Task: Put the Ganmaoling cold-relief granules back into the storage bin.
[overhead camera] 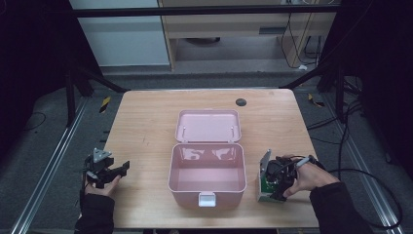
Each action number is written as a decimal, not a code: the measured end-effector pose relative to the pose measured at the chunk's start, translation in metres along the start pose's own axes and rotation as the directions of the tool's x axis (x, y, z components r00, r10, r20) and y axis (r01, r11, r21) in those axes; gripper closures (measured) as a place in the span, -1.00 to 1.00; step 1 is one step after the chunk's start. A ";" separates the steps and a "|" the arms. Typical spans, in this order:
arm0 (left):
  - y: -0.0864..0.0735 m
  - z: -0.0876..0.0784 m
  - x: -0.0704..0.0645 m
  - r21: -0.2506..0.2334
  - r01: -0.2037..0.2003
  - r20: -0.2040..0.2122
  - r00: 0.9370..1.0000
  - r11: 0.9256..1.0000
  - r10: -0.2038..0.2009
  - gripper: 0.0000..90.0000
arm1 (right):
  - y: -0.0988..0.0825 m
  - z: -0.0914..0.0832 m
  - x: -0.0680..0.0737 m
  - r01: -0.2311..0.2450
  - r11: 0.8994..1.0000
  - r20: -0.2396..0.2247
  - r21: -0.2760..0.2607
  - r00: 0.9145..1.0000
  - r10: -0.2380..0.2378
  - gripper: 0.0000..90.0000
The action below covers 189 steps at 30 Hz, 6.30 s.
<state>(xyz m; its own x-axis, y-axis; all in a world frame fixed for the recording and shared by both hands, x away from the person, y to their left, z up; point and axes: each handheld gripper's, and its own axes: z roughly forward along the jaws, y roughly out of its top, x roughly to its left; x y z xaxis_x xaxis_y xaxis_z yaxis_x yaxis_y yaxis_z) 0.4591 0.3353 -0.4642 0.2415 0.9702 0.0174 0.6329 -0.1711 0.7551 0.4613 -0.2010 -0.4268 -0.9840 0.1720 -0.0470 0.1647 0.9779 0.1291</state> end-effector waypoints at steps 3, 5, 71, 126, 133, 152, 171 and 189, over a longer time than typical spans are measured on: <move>0.000 0.000 0.000 0.000 0.000 0.000 1.000 1.000 0.000 -0.24 | -0.002 -0.012 0.000 -0.012 0.999 0.010 -0.030 1.000 0.012 -0.65; 0.000 0.000 0.000 -0.001 0.000 0.000 1.000 1.000 0.000 -0.24 | -0.002 -0.015 0.000 -0.017 0.999 0.013 -0.039 1.000 0.017 -0.65; 0.000 0.000 0.000 0.002 -0.001 0.004 1.000 1.000 0.001 -0.24 | 0.076 -0.150 0.008 0.052 0.979 0.110 -0.199 0.993 -0.030 -0.64; 0.000 -0.001 0.002 -0.005 0.001 0.002 1.000 1.000 -0.001 -0.24 | 0.142 -0.087 0.007 0.117 0.986 0.046 -0.115 0.993 -0.112 -0.64; 0.000 -0.001 0.002 -0.004 0.001 0.002 1.000 1.000 -0.001 -0.24 | 0.140 -0.076 0.007 0.111 0.987 0.035 -0.114 0.994 -0.108 -0.64; 0.000 -0.002 0.002 -0.005 -0.001 0.001 1.000 1.000 0.001 -0.24 | 0.145 -0.051 0.006 0.103 0.989 0.020 -0.105 0.995 -0.102 -0.65; 0.000 -0.002 0.002 -0.005 -0.001 0.001 1.000 1.000 0.001 -0.24 | 0.141 -0.039 0.005 0.104 0.991 0.015 -0.084 0.995 -0.103 -0.66; 0.000 -0.002 0.002 -0.006 0.000 0.001 1.000 1.000 0.000 -0.24 | 0.145 -0.027 0.007 0.100 0.992 0.022 -0.082 0.995 -0.099 -0.68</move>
<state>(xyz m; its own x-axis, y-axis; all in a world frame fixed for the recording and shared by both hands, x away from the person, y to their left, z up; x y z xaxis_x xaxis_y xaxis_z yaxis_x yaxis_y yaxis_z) 0.4586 0.3380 -0.4630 0.2422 0.9701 0.0161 0.6287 -0.1696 0.7589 0.4768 -0.0610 -0.3818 -0.9937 0.0769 -0.0812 0.0589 0.9771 0.2046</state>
